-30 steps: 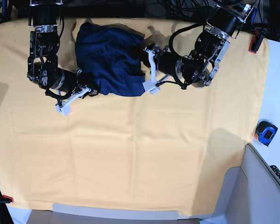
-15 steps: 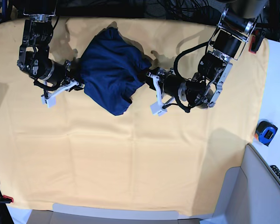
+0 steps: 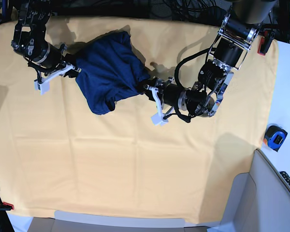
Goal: Fold the T-shirt properly
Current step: 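Pull the grasped shirt edge outward with the left gripper and release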
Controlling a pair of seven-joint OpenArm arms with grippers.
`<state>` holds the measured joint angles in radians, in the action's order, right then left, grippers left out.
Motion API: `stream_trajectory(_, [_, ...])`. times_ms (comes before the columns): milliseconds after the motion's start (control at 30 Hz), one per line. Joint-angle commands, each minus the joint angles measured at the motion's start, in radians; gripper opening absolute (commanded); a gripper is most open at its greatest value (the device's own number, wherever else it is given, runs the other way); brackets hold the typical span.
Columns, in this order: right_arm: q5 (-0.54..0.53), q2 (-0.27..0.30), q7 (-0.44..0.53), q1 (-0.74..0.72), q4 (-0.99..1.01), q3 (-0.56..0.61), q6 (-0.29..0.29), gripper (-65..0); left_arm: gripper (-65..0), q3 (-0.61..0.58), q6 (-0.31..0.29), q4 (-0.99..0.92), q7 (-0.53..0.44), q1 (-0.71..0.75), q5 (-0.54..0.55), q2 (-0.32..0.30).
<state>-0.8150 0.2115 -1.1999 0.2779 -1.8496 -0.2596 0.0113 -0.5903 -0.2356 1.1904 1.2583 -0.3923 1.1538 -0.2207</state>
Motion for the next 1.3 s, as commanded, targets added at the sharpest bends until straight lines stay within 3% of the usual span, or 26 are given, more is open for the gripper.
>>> stream_trajectory(0, [-0.013, -0.001, 0.002, 0.011, -0.025, -0.004, -0.006, -65.0, -65.0, 0.005, 0.003, 0.013, -0.019, -0.035, -0.024, 0.013])
stream_trajectory(300, [-0.016, -0.010, 0.002, 0.099, -0.077, -0.004, -0.006, -65.0, -65.0, 0.005, -0.001, 0.013, -0.018, -0.052, -0.328, 0.148])
stream_trajectory(433, [-0.017, -0.010, 0.002, 0.123, -0.089, -0.004, -0.006, -65.0, -65.0, 0.005, -0.003, 0.013, -0.019, -0.050, -0.413, 0.177])
stream_trajectory(667, [-0.011, -0.011, 0.007, 0.154, -0.088, -0.005, -0.006, -65.0, -65.0, 0.007, -0.003, 0.013, -0.019, -0.069, -0.440, 0.178])
stream_trajectory(800, [-0.011, -0.059, 0.005, 0.152, -0.088, -0.073, -0.006, -64.3, -65.0, 0.007, -0.003, 0.013, -0.019, -0.069, -0.440, 0.178])
stream_trajectory(933, [-0.010, -0.067, 0.004, 0.157, -0.089, -0.097, -0.003, -51.2, -64.4, 0.010, -0.003, 0.015, -0.019, -0.072, -0.440, 0.178])
stream_trajectory(1033, [-0.011, -0.060, 0.002, 0.168, -0.091, -0.096, 0.040, -45.4, -57.6, 0.011, -0.001, 0.018, -0.019, -0.073, -0.440, 0.177])
stream_trajectory(1167, [-0.017, -0.056, 0.002, 0.169, -0.091, -0.100, 0.046, -44.5, -42.9, 0.013, 0.000, 0.047, -0.047, -0.075, -0.440, 0.174])
stream_trajectory(1267, [-0.019, -0.054, 0.004, 0.169, -0.091, -0.125, 0.046, -44.5, -37.0, 0.014, 0.000, 0.095, -0.052, -0.073, -0.438, 0.174])
